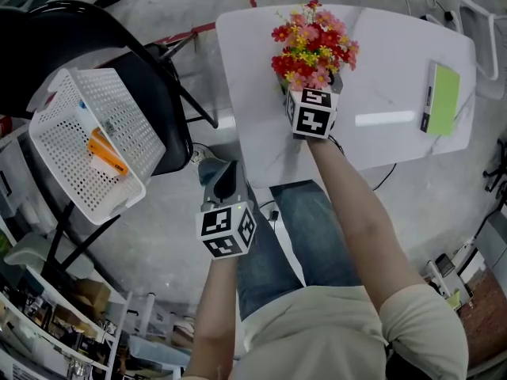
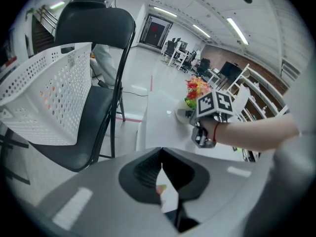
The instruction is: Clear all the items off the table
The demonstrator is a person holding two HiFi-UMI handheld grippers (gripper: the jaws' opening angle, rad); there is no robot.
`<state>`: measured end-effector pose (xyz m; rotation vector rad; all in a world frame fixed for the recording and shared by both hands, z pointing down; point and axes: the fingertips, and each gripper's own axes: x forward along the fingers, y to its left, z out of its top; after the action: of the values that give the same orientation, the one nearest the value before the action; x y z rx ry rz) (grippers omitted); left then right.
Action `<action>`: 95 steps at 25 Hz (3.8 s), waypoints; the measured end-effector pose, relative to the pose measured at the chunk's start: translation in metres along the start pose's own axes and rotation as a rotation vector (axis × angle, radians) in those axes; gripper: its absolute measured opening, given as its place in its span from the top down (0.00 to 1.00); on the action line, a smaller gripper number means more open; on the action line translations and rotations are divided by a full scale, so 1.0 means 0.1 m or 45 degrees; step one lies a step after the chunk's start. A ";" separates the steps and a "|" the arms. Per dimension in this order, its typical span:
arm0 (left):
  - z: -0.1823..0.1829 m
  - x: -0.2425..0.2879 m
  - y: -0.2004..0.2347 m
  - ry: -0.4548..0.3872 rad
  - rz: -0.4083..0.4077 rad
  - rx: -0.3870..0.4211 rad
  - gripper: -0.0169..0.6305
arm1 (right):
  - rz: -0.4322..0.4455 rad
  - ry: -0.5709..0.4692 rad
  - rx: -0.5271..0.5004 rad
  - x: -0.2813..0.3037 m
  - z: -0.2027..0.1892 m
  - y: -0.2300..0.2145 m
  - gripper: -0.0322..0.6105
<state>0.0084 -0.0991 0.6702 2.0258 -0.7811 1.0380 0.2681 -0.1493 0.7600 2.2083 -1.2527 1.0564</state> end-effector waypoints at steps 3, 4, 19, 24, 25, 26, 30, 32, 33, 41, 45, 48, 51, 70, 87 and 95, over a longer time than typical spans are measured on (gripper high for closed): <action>0.03 -0.03 -0.02 -0.012 -0.002 0.006 0.96 | 0.002 0.003 0.004 -0.09 -0.04 -0.02 0.19; 0.04 -0.04 -0.02 -0.016 -0.003 0.008 0.96 | 0.004 0.002 0.006 -0.12 -0.04 -0.03 0.19; 0.36 -0.39 -0.19 -0.087 -0.010 0.049 0.96 | 0.061 -0.105 0.008 -0.89 0.38 -0.02 0.19; 0.50 -0.60 -0.26 -0.111 -0.002 0.059 0.96 | 0.089 -0.147 -0.021 -1.20 0.67 0.00 0.19; 0.51 -0.64 -0.27 -0.115 -0.001 0.064 0.96 | 0.095 -0.153 -0.023 -1.26 0.72 0.00 0.19; 0.53 -0.68 -0.29 -0.118 0.001 0.068 0.96 | 0.102 -0.157 -0.026 -1.32 0.76 0.01 0.19; 0.61 -0.83 -0.37 -0.138 0.006 0.084 0.96 | 0.141 -0.164 -0.051 -1.55 0.89 0.07 0.19; 0.66 -0.91 -0.41 -0.151 0.007 0.090 0.96 | 0.158 -0.166 -0.063 -1.67 0.94 0.11 0.19; 0.69 -0.94 -0.43 -0.162 0.009 0.088 0.96 | 0.167 -0.170 -0.069 -1.73 0.96 0.13 0.19; 0.81 -1.25 -0.50 -0.209 0.001 0.092 0.96 | 0.228 -0.196 -0.102 -2.25 1.12 0.31 0.19; 0.84 -1.42 -0.48 -0.229 -0.001 0.100 0.96 | 0.254 -0.210 -0.115 -2.48 1.19 0.42 0.19; 0.90 -1.52 -0.40 -0.247 0.006 0.110 0.96 | 0.282 -0.228 -0.152 -2.62 1.28 0.55 0.19; 0.94 -1.65 -0.32 -0.265 0.011 0.115 0.96 | 0.303 -0.243 -0.184 -2.77 1.35 0.67 0.19; 1.23 -2.51 0.97 -0.416 0.117 -0.037 0.96 | 0.535 -0.275 -0.377 -3.22 1.57 2.42 0.19; 1.15 -3.05 2.26 -0.462 0.230 -0.155 0.96 | 0.738 -0.200 -0.507 -3.07 1.37 4.16 0.19; 1.06 -3.05 2.64 -0.429 0.242 -0.193 0.96 | 0.780 -0.159 -0.564 -2.78 1.26 4.78 0.19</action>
<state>-0.3002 -0.2758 0.4509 2.0489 -1.2104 0.7181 -0.1738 -0.3269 0.4514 1.6057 -2.0654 0.7311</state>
